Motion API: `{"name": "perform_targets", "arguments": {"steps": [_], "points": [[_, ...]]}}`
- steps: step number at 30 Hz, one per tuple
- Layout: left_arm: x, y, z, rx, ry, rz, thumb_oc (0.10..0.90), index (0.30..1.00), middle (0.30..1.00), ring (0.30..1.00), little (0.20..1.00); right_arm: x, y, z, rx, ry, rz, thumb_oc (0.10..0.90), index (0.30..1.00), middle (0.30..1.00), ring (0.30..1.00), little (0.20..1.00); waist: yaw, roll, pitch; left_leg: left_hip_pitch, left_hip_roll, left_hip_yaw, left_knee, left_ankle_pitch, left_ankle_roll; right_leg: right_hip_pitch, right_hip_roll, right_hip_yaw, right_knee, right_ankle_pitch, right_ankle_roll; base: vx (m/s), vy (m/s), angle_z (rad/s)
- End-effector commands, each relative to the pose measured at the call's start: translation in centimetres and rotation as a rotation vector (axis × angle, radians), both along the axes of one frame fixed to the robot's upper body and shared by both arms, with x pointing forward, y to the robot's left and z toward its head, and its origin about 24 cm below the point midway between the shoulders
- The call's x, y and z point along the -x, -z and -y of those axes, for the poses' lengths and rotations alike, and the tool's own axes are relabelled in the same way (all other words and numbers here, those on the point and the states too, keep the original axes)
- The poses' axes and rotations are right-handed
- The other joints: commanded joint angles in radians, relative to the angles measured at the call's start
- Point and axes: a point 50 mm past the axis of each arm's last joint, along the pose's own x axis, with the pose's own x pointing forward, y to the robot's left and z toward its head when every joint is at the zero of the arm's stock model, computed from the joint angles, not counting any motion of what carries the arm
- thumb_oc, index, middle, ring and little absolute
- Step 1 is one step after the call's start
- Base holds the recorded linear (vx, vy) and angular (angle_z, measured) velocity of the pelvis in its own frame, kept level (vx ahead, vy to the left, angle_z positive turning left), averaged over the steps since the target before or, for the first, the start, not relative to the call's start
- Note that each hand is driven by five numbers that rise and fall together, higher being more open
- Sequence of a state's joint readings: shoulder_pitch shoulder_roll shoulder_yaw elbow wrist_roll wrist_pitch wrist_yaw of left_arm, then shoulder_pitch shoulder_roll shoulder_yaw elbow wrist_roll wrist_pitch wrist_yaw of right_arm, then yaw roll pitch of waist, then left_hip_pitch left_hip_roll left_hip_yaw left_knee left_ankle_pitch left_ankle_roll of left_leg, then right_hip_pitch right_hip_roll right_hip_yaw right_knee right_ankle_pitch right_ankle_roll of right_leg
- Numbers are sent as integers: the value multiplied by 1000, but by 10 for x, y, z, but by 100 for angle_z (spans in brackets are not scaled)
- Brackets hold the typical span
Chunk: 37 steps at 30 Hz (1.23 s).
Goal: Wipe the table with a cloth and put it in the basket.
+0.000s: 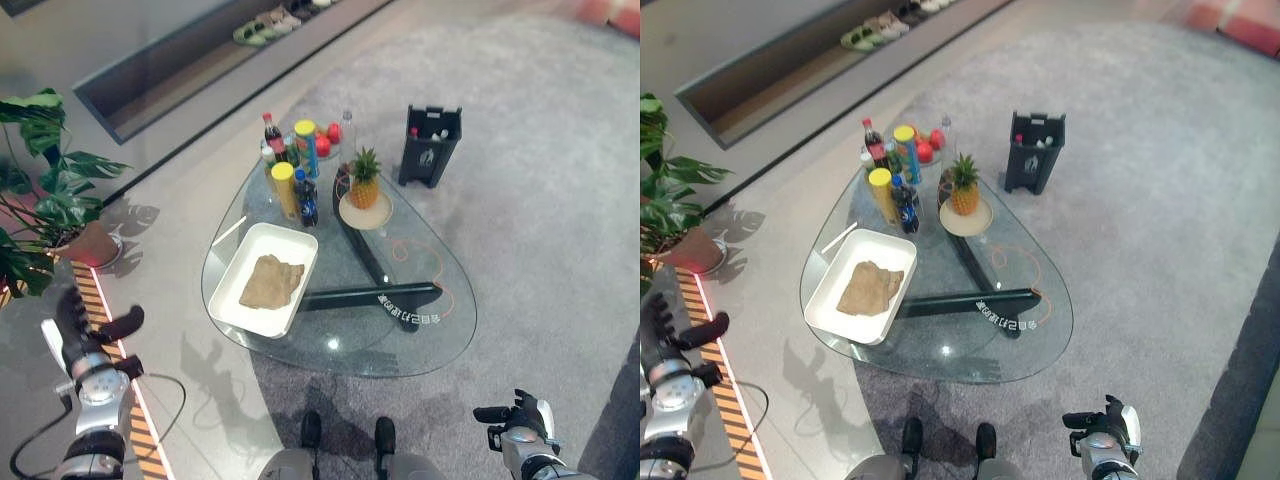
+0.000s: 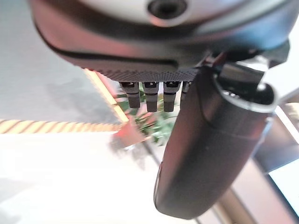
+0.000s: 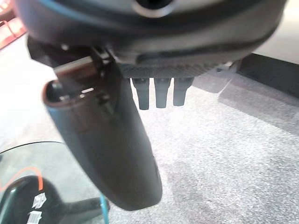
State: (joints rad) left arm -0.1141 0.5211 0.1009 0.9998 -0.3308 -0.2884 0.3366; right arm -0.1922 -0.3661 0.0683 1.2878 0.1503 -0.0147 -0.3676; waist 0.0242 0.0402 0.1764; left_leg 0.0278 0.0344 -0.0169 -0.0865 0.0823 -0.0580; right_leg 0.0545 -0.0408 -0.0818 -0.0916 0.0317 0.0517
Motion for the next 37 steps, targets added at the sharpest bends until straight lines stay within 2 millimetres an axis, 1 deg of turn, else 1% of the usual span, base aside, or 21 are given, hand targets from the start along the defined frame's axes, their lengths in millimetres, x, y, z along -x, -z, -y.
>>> {"name": "perform_targets", "arguments": {"steps": [1,3,4,5,7,8,9,11,12,13,16,19,23,37], "points": [[2,5,-1,-12,95,-73,800,900,900,900,900,28,3,17,36,-17,-112,800,900,900,900,900,8,-18,-71,-1,-49,16,-1,-58,22,-14,-23,-46,48,-7,29,0,0,0],[28,36,13,95,145,-238,800,900,900,900,900,35,8,14,-8,-51,-162,800,900,900,900,900,7,-21,-82,12,-48,21,-1,-62,24,0,-24,-48,44,-9,29,12,16,1],[34,44,16,142,159,-287,800,900,900,900,900,37,10,12,-20,-69,-179,800,900,900,900,900,6,-22,-85,16,-48,22,-1,-64,25,3,-23,-46,45,-9,29,36,32,1],[48,59,27,215,200,-364,800,900,900,900,900,41,13,8,-53,-86,-206,800,900,900,900,900,4,-25,-92,22,-47,25,-1,-66,26,8,-23,-45,42,-10,29,32,22,0],[57,69,37,272,226,-427,800,900,900,900,900,44,16,5,-90,-96,-230,800,900,900,900,900,2,-27,-97,28,-45,27,-1,-70,28,14,-23,-46,40,-11,30,31,22,-1],[71,82,49,355,243,-503,800,900,900,900,900,50,20,1,-122,-113,-269,800,900,900,900,900,1,-28,-103,36,-44,29,-1,-73,31,21,-23,-47,39,-13,30,0,0,0],[71,83,50,357,246,-508,800,900,900,900,900,51,20,1,-123,-115,-269,800,900,900,900,900,1,-28,-104,37,-44,29,-1,-74,31,22,-23,-47,39,-13,31,35,23,-1],[81,94,66,408,302,-592,800,900,900,900,900,58,25,-6,-181,-123,-309,800,900,900,900,900,-2,-32,-111,45,-44,31,-1,-79,33,30,-23,-48,36,-14,31,0,0,0],[82,94,67,415,302,-601,800,900,900,900,900,58,25,-6,-184,-124,-311,800,900,900,900,900,-2,-32,-111,45,-44,31,-1,-79,33,30,-23,-47,36,-14,31,30,8,-1],[91,102,78,441,338,-682,800,900,900,900,900,64,30,-15,-240,-147,-348,800,900,900,900,900,-6,-35,-115,52,-42,37,-1,-82,34,34,-24,-47,36,-14,32,0,0,0],[97,108,90,469,377,-753,800,900,900,900,900,70,36,-26,-279,-176,-387,800,900,900,900,900,-12,-38,-121,62,-41,40,-1,-89,35,38,-24,-43,35,-13,32,41,7,-3],[101,111,96,488,402,-797,800,900,900,900,900,72,38,-32,-299,-199,-414,800,900,900,900,900,-17,-40,-123,68,-41,44,-1,-92,37,40,-23,-37,34,-12,33,34,7,-1],[102,113,102,497,440,-822,800,900,900,900,900,75,40,-36,-321,-203,-433,800,900,900,900,900,-22,-39,-122,75,-39,49,-1,-96,39,46,-23,-33,30,-9,34,15,0,-2],[98,114,106,499,439,-803,800,900,900,900,900,76,41,-40,-343,-227,-457,800,900,900,900,900,-24,-41,-121,76,-35,48,-1,-97,42,46,-22,-22,27,-7,32,0,0,0]]}}
